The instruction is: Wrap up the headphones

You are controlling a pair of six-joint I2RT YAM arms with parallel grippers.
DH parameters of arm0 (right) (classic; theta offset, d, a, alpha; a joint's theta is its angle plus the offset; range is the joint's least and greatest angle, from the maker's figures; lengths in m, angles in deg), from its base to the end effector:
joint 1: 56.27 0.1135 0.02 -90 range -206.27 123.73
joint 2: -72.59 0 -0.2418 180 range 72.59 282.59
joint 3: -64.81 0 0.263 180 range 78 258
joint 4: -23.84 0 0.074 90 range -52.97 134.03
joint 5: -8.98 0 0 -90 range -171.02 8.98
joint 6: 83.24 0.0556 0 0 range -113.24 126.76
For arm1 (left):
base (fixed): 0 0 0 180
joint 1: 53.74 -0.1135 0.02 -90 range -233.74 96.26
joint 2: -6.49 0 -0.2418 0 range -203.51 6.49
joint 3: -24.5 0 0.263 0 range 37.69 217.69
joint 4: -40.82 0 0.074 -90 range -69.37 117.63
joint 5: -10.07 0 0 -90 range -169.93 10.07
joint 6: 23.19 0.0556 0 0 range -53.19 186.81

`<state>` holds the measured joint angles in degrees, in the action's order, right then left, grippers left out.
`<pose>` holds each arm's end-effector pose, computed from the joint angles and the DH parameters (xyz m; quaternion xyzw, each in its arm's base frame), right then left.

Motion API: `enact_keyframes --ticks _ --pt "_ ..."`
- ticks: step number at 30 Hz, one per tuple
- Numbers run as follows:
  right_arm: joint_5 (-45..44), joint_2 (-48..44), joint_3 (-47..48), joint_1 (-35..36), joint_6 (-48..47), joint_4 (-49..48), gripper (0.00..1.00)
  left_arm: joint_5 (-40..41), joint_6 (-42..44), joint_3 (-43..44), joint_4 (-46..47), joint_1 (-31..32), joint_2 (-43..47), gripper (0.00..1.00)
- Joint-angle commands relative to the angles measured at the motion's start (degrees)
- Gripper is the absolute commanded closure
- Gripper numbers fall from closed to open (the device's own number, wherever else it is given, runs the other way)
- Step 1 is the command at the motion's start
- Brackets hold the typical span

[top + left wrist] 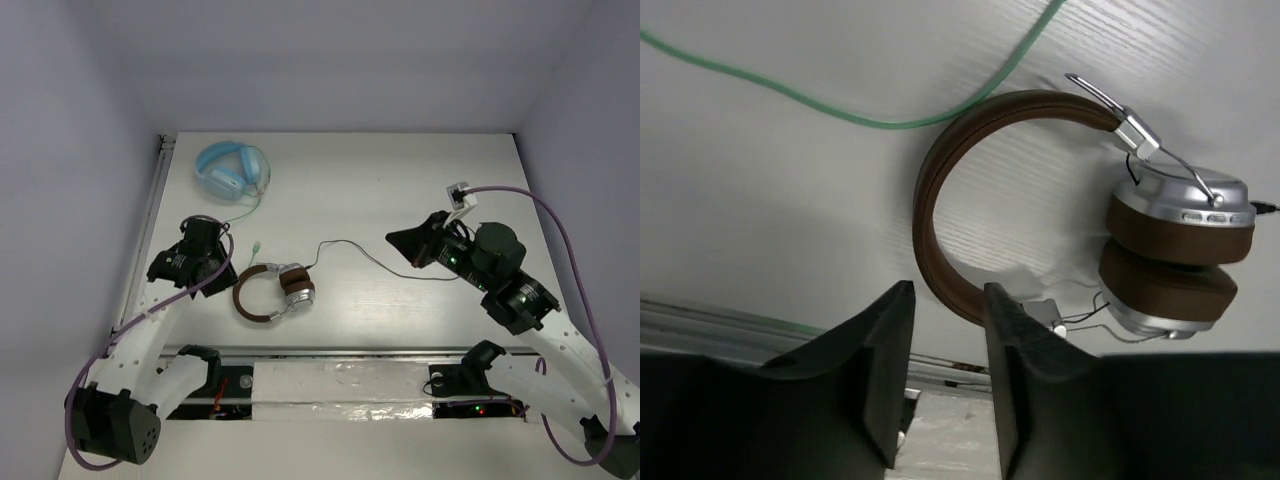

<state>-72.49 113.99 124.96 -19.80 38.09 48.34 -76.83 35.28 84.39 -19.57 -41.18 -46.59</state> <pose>0.1688 0.1350 0.3450 -0.0830 0.7366 0.4189 0.5244 0.2084 -0.0433 0.2338 -0.1648 0.9352 -0.0934 0.2992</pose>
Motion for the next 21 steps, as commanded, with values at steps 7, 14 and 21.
enact_keyframes --ticks 7,14,21 --pt "-0.36 -2.56 -1.96 0.36 -0.22 -2.17 1.0 2.1 -4.68 -3.1 4.13 0.89 -9.58 0.47" --pt "0.69 -2.39 -3.1 0.36 0.13 -3.75 1.0 1.47 -11.7 -7.06 8.44 6.67 -11.69 0.48" --pt "0.34 -3.17 -3.37 0.36 0.22 -3.84 1.0 5.96 -15.23 -6.62 8.44 9.5 -14.32 0.48"
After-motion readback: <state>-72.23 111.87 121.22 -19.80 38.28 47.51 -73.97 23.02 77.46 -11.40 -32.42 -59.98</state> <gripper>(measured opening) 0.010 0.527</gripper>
